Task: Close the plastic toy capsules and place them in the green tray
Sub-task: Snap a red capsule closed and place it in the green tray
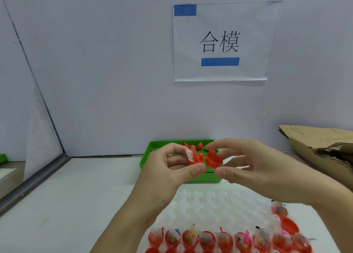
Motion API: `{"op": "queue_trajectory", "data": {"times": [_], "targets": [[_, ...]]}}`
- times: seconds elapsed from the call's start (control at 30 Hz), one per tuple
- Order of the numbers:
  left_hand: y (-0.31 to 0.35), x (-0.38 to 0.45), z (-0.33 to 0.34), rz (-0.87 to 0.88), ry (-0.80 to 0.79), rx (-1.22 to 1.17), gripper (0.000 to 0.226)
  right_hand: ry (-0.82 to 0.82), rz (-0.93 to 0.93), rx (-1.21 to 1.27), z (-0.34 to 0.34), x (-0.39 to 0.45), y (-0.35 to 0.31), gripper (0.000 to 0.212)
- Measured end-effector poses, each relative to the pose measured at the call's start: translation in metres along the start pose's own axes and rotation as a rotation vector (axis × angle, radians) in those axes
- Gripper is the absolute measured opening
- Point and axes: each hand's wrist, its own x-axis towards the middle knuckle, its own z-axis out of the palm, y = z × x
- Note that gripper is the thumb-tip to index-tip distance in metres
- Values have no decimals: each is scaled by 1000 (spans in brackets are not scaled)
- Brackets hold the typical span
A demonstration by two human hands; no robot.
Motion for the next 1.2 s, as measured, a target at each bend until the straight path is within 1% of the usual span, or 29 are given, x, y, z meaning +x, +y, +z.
{"op": "queue_trajectory", "data": {"times": [0.1, 0.2, 0.33, 0.47, 0.63, 0.77, 0.87, 0.97, 1.07, 1.2], "targets": [[0, 1, 4, 29, 46, 64, 33, 69, -13, -96, 1, 1, 0, 54], [-3, 0, 14, 75, 69, 125, 31, 162, -46, -167, 4, 3, -5, 54], [-7, -3, 28, 114, 70, 153, 32, 262, -108, -195, 15, 5, -10, 42], [-8, -3, 29, 128, 39, 159, 31, 292, -123, -203, 21, 7, -10, 19], [-8, -2, 26, 151, 62, 210, 30, 313, -108, -196, 16, 8, -9, 10], [-8, -3, 26, 154, 60, 211, 30, 340, -126, -141, 16, 8, -13, 19], [-7, -4, 28, 164, 51, 215, 29, 363, -116, -83, 19, 8, -15, 20], [-5, -5, 29, 186, 54, 222, 27, 401, -148, -111, 21, 8, -17, 20], [-5, -6, 31, 202, 63, 207, 24, 404, -174, -115, 22, 6, -20, 15], [-4, -7, 34, 213, 87, 181, 22, 397, -191, -147, 24, 5, -20, 22]]}}
